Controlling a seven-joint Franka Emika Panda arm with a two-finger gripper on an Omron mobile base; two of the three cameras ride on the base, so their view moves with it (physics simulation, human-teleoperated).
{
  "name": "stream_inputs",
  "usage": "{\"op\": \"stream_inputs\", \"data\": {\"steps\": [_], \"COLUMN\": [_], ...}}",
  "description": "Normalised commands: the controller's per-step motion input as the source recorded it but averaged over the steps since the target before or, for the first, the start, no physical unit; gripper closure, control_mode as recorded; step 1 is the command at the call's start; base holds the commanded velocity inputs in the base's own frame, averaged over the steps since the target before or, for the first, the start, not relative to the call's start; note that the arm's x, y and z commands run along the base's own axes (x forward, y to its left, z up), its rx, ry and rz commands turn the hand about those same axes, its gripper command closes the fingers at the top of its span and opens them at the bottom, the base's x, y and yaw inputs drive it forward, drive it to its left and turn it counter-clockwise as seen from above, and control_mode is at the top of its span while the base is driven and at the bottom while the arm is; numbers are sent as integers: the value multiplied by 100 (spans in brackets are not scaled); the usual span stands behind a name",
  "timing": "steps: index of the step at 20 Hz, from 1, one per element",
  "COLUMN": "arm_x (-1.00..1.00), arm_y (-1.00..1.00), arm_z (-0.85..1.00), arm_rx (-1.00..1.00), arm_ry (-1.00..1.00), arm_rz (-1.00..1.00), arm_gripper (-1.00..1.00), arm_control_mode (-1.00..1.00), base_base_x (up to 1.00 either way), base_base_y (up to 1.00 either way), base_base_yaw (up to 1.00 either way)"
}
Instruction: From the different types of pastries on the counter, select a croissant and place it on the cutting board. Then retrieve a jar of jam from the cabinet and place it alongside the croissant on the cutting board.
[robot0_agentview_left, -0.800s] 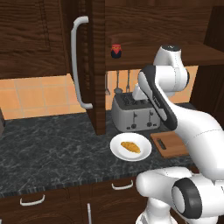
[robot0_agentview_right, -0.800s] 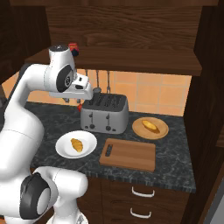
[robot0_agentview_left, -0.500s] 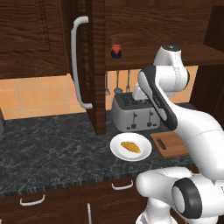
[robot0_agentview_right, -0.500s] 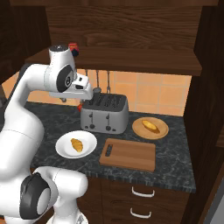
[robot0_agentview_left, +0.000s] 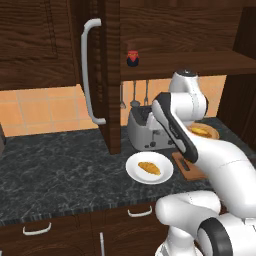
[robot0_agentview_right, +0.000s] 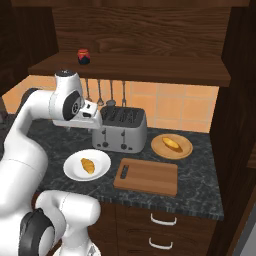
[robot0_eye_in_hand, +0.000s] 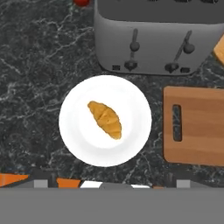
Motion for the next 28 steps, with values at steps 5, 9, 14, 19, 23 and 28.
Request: {"op": "stream_inputs", "data": {"steps": [5, 9, 14, 19, 23, 28], "arm_x": [-3, -3, 1, 8, 50, 23], "arm_y": [3, 7, 21, 4, 0, 0], "arm_z": [-100, -100, -91, -14, -23, -4], "arm_rx": [0, 0, -2, 3, 1, 0], "arm_ry": [21, 21, 8, 0, 0, 0], "arm_rz": [0, 0, 0, 0, 0, 0], "arm_gripper": [-100, -100, -100, -100, -100, -100], "arm_control_mode": [-100, -100, -100, -100, -100, -100], "base_base_x": [0, 0, 0, 0, 0, 0], "base_base_y": [0, 0, 0, 0, 0, 0], "base_base_yaw": [0, 0, 0, 0, 0, 0]}}
